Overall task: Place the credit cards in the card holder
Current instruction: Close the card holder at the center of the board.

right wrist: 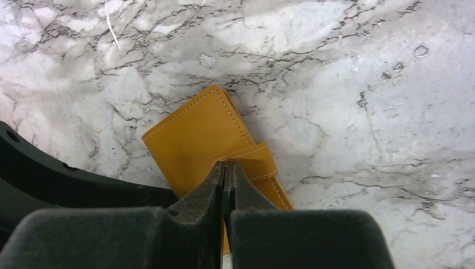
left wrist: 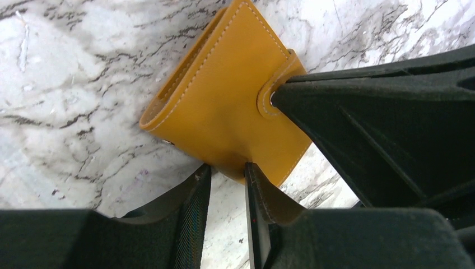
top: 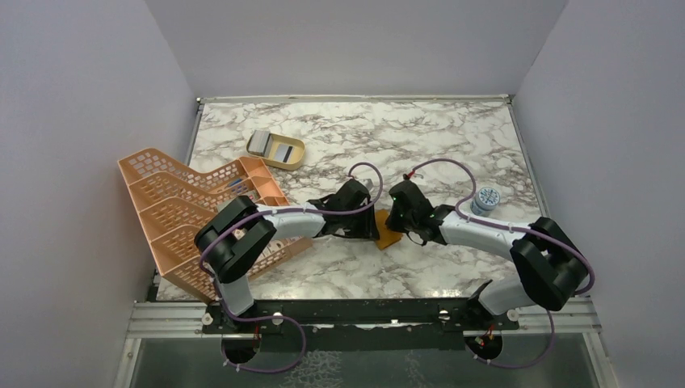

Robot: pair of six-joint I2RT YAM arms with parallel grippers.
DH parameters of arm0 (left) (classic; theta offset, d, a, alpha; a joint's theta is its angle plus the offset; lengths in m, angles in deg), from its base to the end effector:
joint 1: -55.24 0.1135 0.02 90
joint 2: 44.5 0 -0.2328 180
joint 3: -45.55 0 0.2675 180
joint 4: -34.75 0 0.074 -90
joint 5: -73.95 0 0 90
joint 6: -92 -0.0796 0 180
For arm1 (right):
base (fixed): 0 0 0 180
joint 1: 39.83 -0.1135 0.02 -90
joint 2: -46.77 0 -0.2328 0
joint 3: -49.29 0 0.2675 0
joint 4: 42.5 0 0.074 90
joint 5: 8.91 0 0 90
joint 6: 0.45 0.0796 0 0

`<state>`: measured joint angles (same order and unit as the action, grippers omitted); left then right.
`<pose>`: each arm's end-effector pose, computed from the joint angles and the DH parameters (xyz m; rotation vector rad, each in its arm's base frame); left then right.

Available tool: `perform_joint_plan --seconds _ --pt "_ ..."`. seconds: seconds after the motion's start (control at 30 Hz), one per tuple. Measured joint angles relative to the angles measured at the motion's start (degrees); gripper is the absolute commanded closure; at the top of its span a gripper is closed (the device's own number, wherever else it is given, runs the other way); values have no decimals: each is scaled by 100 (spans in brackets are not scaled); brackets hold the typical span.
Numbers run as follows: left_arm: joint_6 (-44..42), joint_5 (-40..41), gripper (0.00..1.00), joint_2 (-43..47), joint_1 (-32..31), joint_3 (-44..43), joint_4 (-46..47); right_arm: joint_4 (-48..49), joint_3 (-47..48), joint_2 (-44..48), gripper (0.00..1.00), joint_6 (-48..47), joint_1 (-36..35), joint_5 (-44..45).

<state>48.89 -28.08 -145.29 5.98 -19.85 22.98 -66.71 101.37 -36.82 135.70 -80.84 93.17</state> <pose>0.2386 -0.3025 0.0759 0.1631 2.6275 -0.9529 0.2430 0.1893 0.0796 0.1972 2.5396 0.3461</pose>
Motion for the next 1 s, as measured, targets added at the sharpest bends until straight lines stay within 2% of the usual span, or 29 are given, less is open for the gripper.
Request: perform_joint_plan --seconds 0.13,0.27,0.43,0.5,0.53,0.57,0.63,0.67,1.0 --pt "-48 190 58 310 13 66 -208 37 50 -57 97 105 -133 72" --pt "-131 426 51 780 90 66 -348 -264 258 -28 86 111 -149 118" --pt "-372 892 34 1558 201 57 -673 -1145 538 177 60 -22 -205 157" --pt "-540 1119 20 1878 240 -24 -944 -1443 686 481 54 -92 -208 192" --pt "-647 1248 6 2052 256 -118 -1117 -1552 772 669 48 -114 -212 221" --pt "-743 1379 2 2218 267 -245 -1298 -1652 863 874 40 -131 -212 256" --pt "-942 1613 1 2529 267 -531 -1604 -1816 1045 1292 15 -151 -212 334" --pt "-1029 1694 1 2662 267 -649 -1711 -1891 1128 1519 8 -168 -212 374" --pt "-1864 2173 1 4317 269 -1375 -2385 -2345 1956 3600 5 -769 -212 717"
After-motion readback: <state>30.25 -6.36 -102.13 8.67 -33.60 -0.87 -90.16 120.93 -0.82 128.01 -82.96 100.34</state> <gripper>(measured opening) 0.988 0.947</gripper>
